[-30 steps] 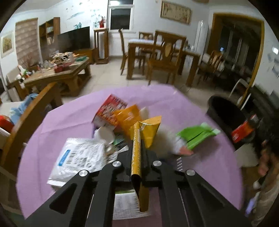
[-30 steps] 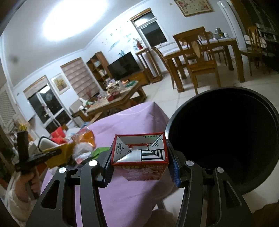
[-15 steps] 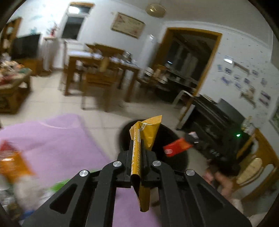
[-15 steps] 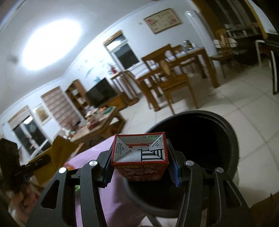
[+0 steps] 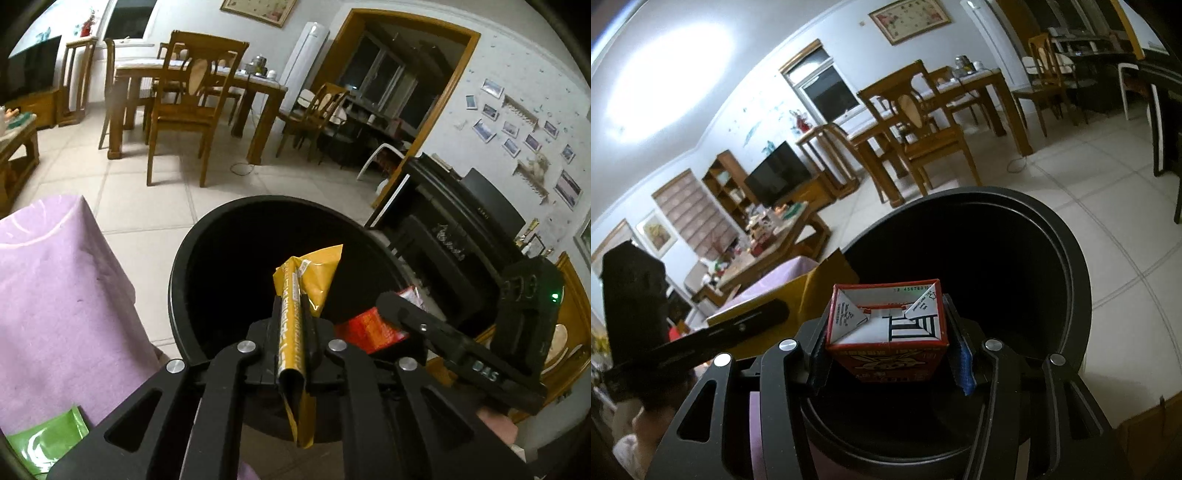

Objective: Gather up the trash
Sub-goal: 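Carry both items to the black bin and open both tools to drop them, then grasp the red juice carton with the left tool while the right tool grasps the green wrapper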

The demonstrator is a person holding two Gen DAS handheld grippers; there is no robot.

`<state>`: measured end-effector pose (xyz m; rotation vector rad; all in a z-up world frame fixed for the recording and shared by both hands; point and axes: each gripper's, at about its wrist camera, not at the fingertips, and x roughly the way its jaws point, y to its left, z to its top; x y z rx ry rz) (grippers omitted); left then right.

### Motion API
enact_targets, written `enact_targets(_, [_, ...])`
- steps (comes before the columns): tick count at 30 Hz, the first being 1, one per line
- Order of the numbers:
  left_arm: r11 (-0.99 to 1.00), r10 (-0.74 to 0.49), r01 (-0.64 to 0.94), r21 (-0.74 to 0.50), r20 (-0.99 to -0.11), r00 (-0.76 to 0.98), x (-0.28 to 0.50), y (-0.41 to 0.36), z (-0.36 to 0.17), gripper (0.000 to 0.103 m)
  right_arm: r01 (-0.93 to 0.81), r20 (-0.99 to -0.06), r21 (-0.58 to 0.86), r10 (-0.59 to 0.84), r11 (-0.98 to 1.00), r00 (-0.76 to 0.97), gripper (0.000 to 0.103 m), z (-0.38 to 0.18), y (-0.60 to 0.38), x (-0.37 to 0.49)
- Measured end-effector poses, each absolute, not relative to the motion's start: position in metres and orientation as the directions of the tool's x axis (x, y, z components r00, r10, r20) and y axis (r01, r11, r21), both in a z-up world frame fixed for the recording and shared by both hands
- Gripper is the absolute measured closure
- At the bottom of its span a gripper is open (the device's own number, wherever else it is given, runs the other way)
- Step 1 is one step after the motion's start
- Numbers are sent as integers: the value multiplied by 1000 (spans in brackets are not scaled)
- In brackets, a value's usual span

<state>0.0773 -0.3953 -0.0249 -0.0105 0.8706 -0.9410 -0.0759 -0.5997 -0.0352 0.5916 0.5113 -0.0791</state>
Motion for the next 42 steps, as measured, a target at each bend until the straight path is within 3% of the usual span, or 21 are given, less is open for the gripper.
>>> enact_targets(1, [614, -708, 698, -370, -649, 279, 78, -396, -25, 79, 212, -478, 515, 73, 831, 875, 27, -36, -602, -76])
enact_targets(2, [616, -708, 694, -372, -648, 280, 78, -394, -24, 69, 206, -474, 517, 78, 831, 877, 27, -35, -600, -75])
enact_targets(4, [639, -702, 678, -363, -636, 321, 74, -381, -18, 15, 200, -472, 519, 84, 831, 877, 24, -35, -598, -79])
enact_targets(5, [650, -704, 668, -362, -617, 351, 71, -372, -13, 11, 188, -468, 527, 98, 829, 878, 22, -35, -599, -79])
enact_targets(9, [644, -724, 665, -378, -583, 370, 63, -345, -1, 10, 127, -434, 590, 181, 797, 883, 5, -31, -592, -85])
enact_targets(14, [698, -682, 643, -315, -568, 462, 51, -293, 22, 10, 61, -453, 631, 303, 773, 838, 5, -25, -564, -68])
enact_targets(19, [805, -565, 550, -223, -572, 595, 62, -216, 41, 10, -13, -475, 618, 387, 786, 791, 5, -14, -517, -49])
enact_targets(23, [876, -465, 429, -219, -617, 635, 95, -150, 44, 10, -74, -504, 530, 384, 845, 774, 7, 3, -463, -34])
enact_targets(29, [912, -405, 314, -265, -715, 570, 154, -82, 22, 12, -181, -577, 411, 408, 894, 708, 25, 10, -389, -14])
enact_targets(30, [908, -412, 306, -286, -739, 533, 165, -75, 15, 20, -187, -593, 380, 394, 906, 702, 29, 9, -379, -11])
enact_targets(31, [903, -423, 304, -304, -751, 507, 173, -72, 11, 30, -199, -609, 340, 377, 919, 698, 30, 10, -369, -8])
enact_targets(32, [897, -436, 304, -322, -761, 480, 179, -70, 5, 31, -212, -614, 317, 371, 924, 697, 30, 9, -361, -11])
enact_targets(41, [860, -498, 302, -411, -804, 325, 213, -65, -34, 32, -369, -703, 11, 270, 929, 658, 30, -7, -332, -11])
enact_targets(42, [858, -502, 302, -415, -804, 320, 217, -63, -35, 38, -379, -711, -15, 257, 925, 654, 30, -11, -331, -8])
